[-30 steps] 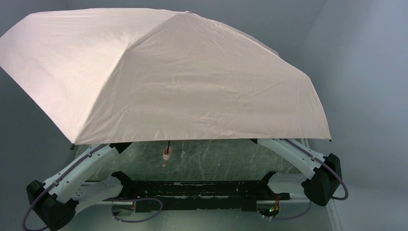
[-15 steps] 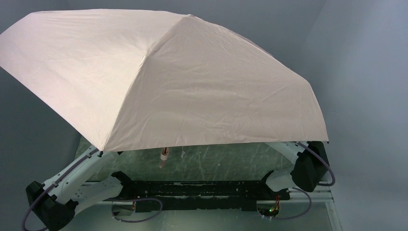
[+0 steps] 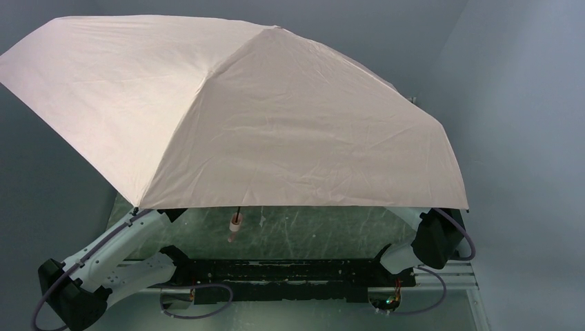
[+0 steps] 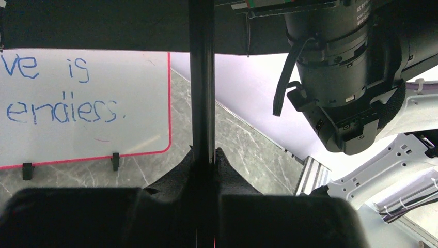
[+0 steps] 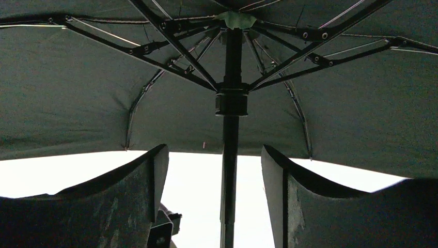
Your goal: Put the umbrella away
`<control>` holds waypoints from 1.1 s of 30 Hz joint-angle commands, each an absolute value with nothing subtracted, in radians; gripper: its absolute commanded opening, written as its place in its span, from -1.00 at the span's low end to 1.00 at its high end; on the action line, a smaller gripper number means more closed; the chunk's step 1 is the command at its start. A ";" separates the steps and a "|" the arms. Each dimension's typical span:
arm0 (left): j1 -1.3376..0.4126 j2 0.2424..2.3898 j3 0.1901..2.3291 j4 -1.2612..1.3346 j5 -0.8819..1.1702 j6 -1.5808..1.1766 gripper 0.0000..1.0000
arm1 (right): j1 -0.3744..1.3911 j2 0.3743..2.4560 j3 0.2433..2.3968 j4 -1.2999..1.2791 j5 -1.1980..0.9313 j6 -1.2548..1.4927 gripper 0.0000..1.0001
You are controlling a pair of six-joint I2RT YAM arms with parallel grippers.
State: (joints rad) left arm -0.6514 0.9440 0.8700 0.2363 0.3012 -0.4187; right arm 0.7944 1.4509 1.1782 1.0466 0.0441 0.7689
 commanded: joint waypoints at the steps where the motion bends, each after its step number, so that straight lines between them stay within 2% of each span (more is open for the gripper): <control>1: -0.647 0.917 0.873 0.324 0.331 -0.398 -0.90 | 0.798 1.461 1.231 1.069 0.089 0.746 0.38; 17: -0.647 0.915 0.868 0.327 0.350 -0.393 -0.90 | 0.798 1.534 1.332 1.060 0.145 0.776 0.35; 28: -0.647 0.923 0.868 0.328 0.360 -0.391 -0.90 | 0.798 1.591 1.398 1.070 0.144 0.789 0.25; 33: -0.647 0.923 0.867 0.328 0.363 -0.393 -0.91 | 0.797 1.605 1.415 1.071 0.143 0.792 0.12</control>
State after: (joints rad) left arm -0.6506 0.9440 0.8673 0.2420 0.3187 -0.4183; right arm 0.7959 1.6001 1.3792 1.0435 0.1322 0.7872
